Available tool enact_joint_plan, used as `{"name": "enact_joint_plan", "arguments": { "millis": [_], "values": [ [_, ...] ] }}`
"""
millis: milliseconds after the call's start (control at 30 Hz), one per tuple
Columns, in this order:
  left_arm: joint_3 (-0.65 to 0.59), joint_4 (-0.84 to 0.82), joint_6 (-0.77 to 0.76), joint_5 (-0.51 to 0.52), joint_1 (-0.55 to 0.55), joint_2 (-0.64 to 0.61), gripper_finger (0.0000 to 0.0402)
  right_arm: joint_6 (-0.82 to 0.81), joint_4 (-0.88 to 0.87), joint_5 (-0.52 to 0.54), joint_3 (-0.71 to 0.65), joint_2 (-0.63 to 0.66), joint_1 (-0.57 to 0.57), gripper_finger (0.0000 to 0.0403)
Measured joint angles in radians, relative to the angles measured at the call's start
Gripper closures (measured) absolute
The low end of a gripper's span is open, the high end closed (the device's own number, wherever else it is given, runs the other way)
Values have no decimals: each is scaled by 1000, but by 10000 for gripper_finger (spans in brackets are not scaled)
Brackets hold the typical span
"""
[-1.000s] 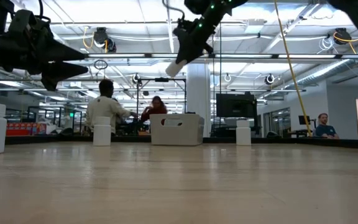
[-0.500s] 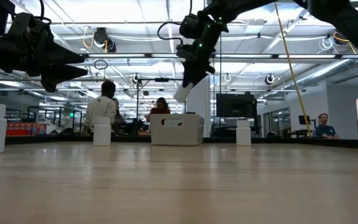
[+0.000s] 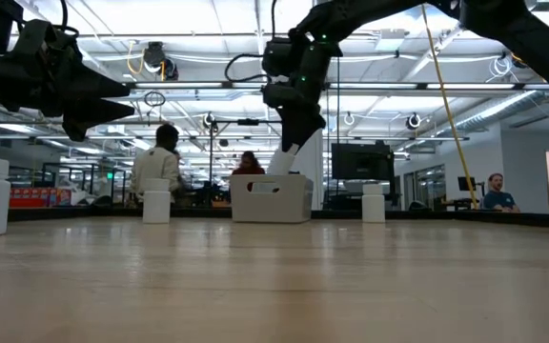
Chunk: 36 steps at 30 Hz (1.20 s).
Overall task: Pick and place pill bottles into a basket
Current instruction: Put the white medicine bottle into the gray bin
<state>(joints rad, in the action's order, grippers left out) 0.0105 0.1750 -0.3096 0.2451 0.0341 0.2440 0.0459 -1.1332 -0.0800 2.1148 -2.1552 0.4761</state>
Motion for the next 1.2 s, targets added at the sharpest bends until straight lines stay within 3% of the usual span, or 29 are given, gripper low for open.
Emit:
{"name": "enact_joint_plan", "arguments": {
  "millis": [333, 1200],
  "values": [
    [0, 0, -7, -1, 0, 0, 190, 45, -86, 79, 0, -75, -46, 246],
    [0, -23, -10, -1, 0, 0, 190, 115, -41, 27, -1, -130, -46, 246]
  ]
}}
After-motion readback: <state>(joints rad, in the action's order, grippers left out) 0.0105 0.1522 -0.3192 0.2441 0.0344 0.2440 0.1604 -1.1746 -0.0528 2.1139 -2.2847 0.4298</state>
